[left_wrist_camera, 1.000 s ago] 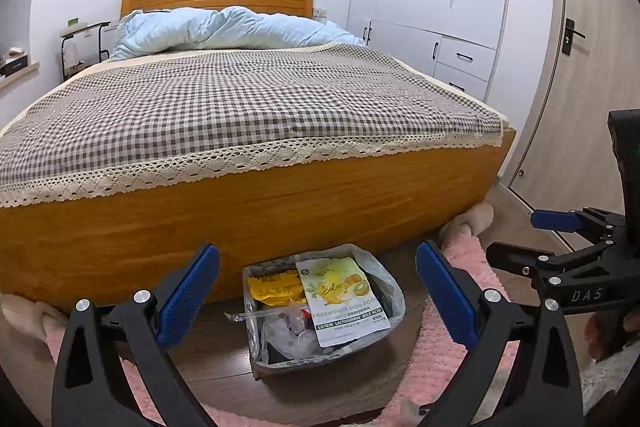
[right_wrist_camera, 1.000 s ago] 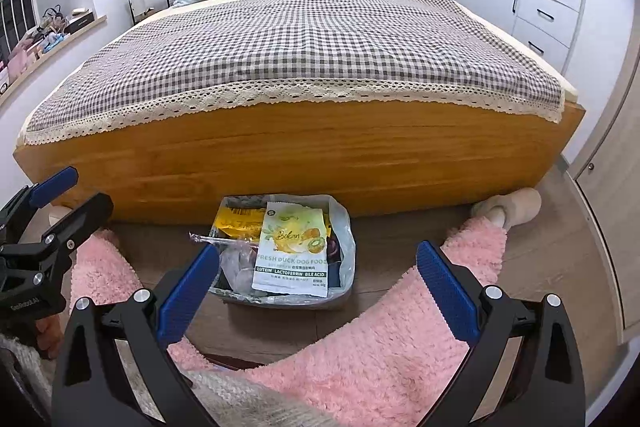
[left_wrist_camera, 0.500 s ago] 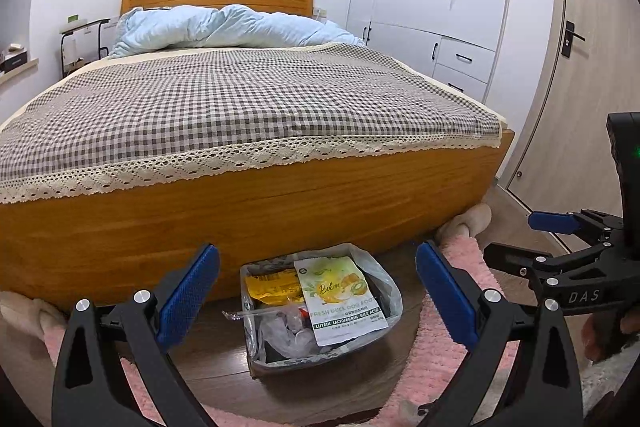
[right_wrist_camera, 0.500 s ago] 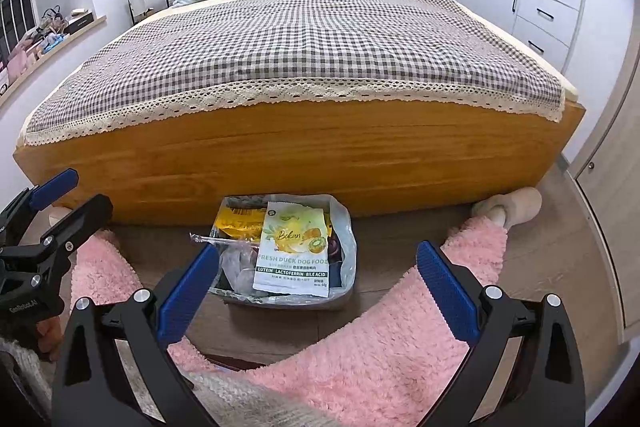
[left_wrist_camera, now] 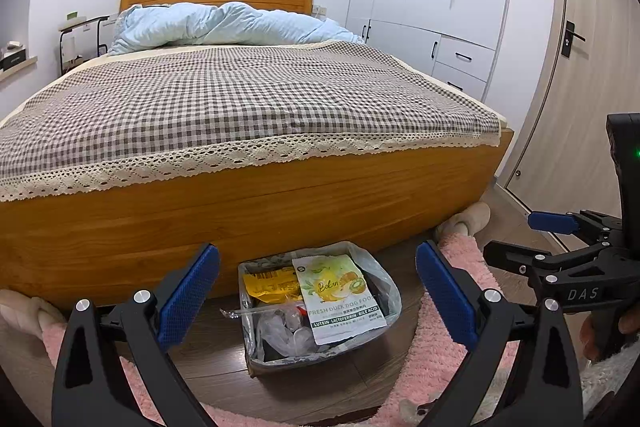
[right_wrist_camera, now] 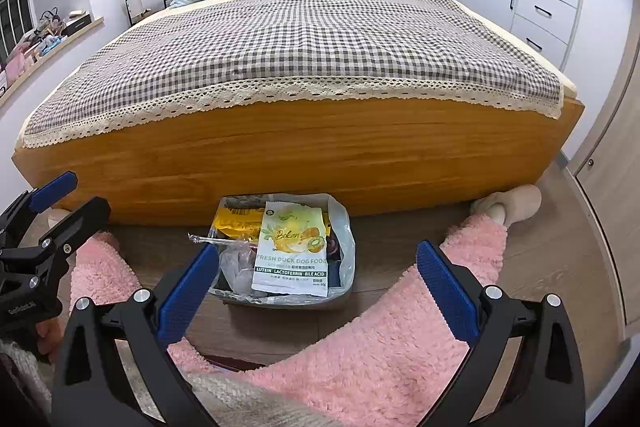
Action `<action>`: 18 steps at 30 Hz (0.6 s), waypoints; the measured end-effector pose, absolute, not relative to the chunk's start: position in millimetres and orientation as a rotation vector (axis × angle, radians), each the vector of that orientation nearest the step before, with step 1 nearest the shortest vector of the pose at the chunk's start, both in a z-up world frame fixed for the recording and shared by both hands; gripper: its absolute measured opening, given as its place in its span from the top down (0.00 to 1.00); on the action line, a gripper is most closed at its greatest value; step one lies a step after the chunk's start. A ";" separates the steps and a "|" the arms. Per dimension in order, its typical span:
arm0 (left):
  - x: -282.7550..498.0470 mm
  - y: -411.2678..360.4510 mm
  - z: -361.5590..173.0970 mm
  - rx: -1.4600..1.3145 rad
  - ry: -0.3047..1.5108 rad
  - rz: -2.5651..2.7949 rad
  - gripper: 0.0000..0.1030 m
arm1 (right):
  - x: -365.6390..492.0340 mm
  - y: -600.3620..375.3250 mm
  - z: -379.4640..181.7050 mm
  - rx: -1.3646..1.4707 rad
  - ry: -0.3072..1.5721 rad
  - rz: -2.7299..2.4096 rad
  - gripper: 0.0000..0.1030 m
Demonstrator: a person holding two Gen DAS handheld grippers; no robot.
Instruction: Collect trash
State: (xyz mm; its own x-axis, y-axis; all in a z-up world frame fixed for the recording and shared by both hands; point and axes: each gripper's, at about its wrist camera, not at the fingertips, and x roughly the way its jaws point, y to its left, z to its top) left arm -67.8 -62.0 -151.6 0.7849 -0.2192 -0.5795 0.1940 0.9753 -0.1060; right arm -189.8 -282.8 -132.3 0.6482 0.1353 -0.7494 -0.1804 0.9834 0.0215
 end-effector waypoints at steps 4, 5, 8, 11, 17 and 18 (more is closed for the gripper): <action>-67.5 -63.0 -152.1 -0.038 0.631 -0.225 0.07 | -189.2 -282.2 -132.5 -0.057 0.849 0.179 0.08; -67.3 -63.2 -152.2 -0.035 0.631 -0.224 0.07 | -188.9 -282.1 -132.4 -0.058 0.849 0.179 0.08; -66.8 -62.8 -152.0 -0.034 0.632 -0.222 0.07 | -188.8 -282.0 -132.1 -0.062 0.847 0.182 0.08; -66.6 -62.9 -151.9 -0.034 0.631 -0.222 0.07 | -188.1 -281.7 -132.3 -0.065 0.847 0.183 0.08; -66.3 -63.0 -151.9 -0.032 0.632 -0.226 0.07 | -187.8 -281.0 -132.3 -0.067 0.848 0.184 0.08; -66.2 -63.2 -152.0 -0.031 0.632 -0.226 0.07 | -187.7 -280.9 -132.3 -0.068 0.847 0.184 0.08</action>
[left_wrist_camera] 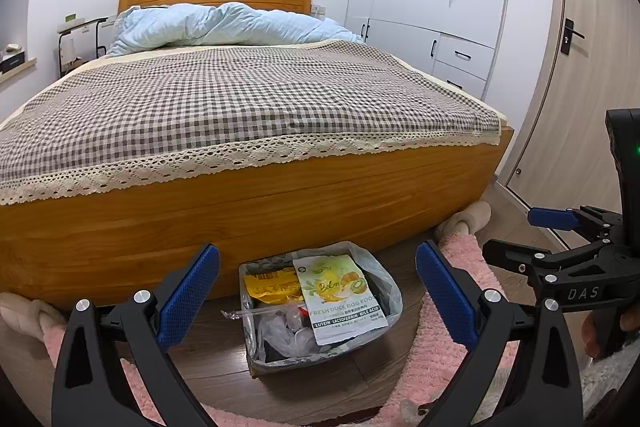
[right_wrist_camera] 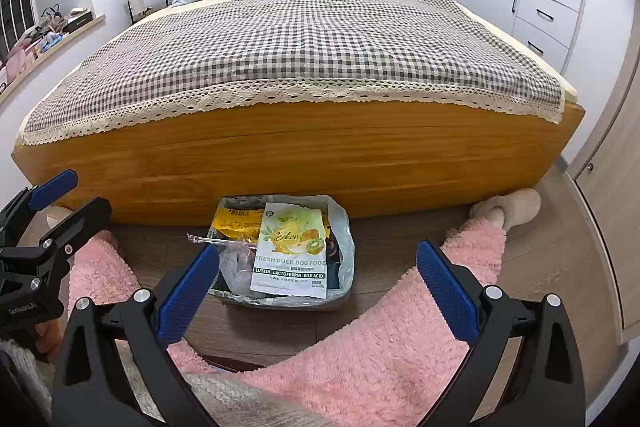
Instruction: Collect trash
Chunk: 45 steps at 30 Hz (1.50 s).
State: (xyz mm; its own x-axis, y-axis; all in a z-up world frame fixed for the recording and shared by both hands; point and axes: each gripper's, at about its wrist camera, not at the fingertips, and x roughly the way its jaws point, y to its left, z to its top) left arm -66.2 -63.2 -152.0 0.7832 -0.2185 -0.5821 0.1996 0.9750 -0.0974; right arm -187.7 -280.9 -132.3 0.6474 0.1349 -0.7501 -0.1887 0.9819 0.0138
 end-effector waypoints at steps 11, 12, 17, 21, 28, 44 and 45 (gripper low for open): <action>-66.1 -63.2 -152.1 -0.033 0.631 -0.226 0.07 | -187.0 -281.0 -131.9 -0.069 0.849 0.187 0.08; -66.0 -62.9 -152.2 -0.032 0.631 -0.225 0.07 | -186.7 -281.1 -132.0 -0.069 0.849 0.187 0.08; -65.9 -63.1 -152.7 -0.031 0.631 -0.224 0.07 | -187.1 -281.2 -132.1 -0.068 0.848 0.187 0.08; -65.7 -63.1 -152.5 -0.030 0.629 -0.224 0.07 | -186.9 -281.7 -132.1 -0.068 0.847 0.187 0.08; -67.2 -63.8 -152.3 -0.024 0.625 -0.227 0.07 | -186.8 -281.4 -132.4 -0.067 0.847 0.187 0.08; -67.4 -60.7 -154.1 -0.044 0.638 -0.221 0.07 | -188.4 -280.6 -134.6 -0.060 0.851 0.184 0.08; -67.4 -61.3 -154.1 -0.042 0.638 -0.223 0.07 | -188.4 -280.2 -135.0 -0.060 0.853 0.185 0.08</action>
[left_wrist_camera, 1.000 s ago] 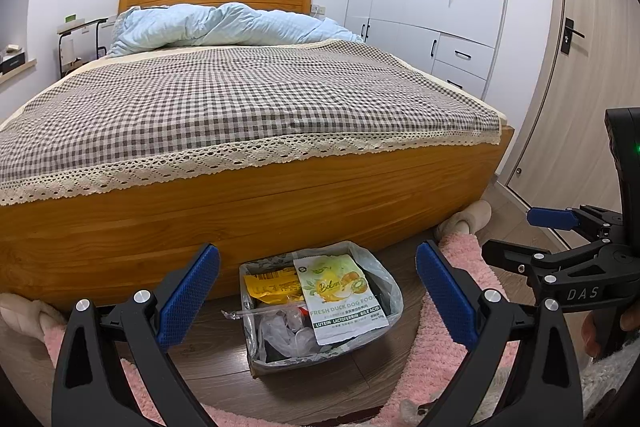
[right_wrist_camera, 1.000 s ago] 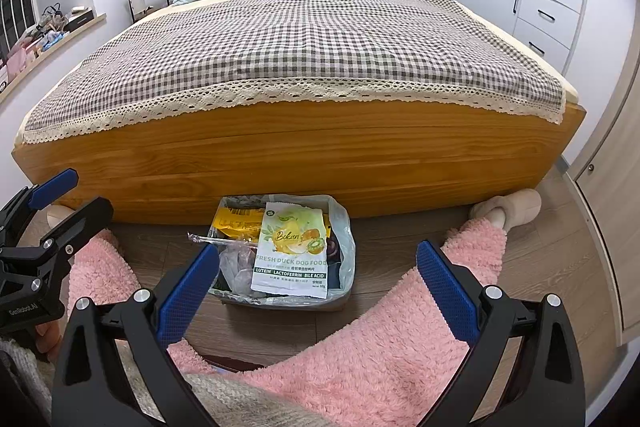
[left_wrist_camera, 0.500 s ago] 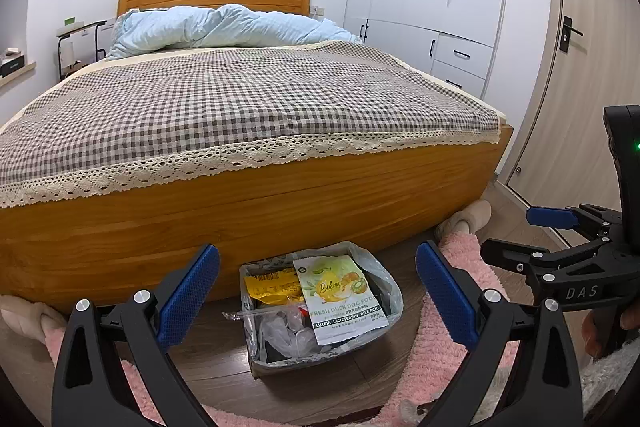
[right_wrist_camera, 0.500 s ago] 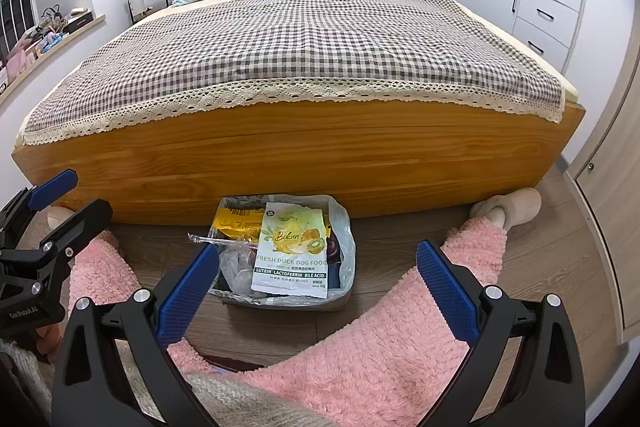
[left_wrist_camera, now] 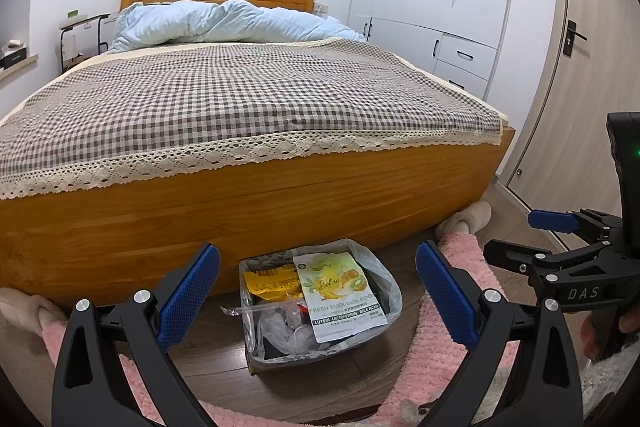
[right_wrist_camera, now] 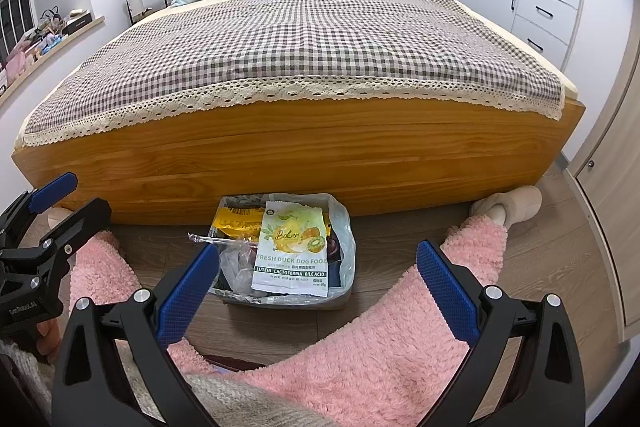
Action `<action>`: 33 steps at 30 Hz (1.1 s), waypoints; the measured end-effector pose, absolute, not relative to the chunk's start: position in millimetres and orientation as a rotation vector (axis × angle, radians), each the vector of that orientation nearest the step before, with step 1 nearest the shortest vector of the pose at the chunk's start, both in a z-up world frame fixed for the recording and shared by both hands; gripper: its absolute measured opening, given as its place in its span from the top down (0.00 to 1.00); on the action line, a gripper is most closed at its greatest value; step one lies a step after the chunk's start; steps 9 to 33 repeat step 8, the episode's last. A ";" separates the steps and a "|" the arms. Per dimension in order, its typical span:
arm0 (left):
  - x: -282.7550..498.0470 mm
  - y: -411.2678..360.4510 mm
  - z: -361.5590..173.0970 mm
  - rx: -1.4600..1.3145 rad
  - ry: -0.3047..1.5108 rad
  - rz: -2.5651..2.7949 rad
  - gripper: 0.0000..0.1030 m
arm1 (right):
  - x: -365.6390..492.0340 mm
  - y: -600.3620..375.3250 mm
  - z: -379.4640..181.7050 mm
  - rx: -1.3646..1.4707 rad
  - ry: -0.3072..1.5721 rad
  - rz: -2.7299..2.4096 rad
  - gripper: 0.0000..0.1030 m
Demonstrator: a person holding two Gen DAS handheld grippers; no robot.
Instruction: Collect trash
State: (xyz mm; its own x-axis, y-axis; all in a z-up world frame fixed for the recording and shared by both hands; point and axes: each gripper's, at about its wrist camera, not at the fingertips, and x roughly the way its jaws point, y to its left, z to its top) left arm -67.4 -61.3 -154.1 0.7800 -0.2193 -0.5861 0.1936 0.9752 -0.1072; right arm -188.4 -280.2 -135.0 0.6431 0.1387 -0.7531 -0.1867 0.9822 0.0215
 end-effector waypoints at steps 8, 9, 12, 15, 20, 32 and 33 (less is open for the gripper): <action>-67.1 -63.5 -155.4 -0.033 0.647 -0.234 0.07 | -187.8 -281.8 -137.5 -0.060 0.862 0.191 0.08; -67.1 -63.5 -155.4 -0.033 0.647 -0.234 0.07 | -187.8 -281.8 -137.5 -0.060 0.862 0.191 0.08; -67.1 -63.5 -155.4 -0.033 0.647 -0.234 0.07 | -187.8 -281.8 -137.5 -0.060 0.862 0.191 0.08; -67.1 -63.5 -155.4 -0.033 0.647 -0.234 0.07 | -187.8 -281.8 -137.5 -0.060 0.862 0.191 0.08; -67.1 -63.5 -155.4 -0.033 0.647 -0.234 0.07 | -187.8 -281.8 -137.5 -0.060 0.862 0.191 0.08; -67.1 -63.5 -155.4 -0.033 0.647 -0.234 0.07 | -187.8 -281.8 -137.5 -0.060 0.862 0.191 0.08; -67.1 -63.5 -155.4 -0.033 0.647 -0.234 0.07 | -187.8 -281.8 -137.5 -0.060 0.862 0.191 0.08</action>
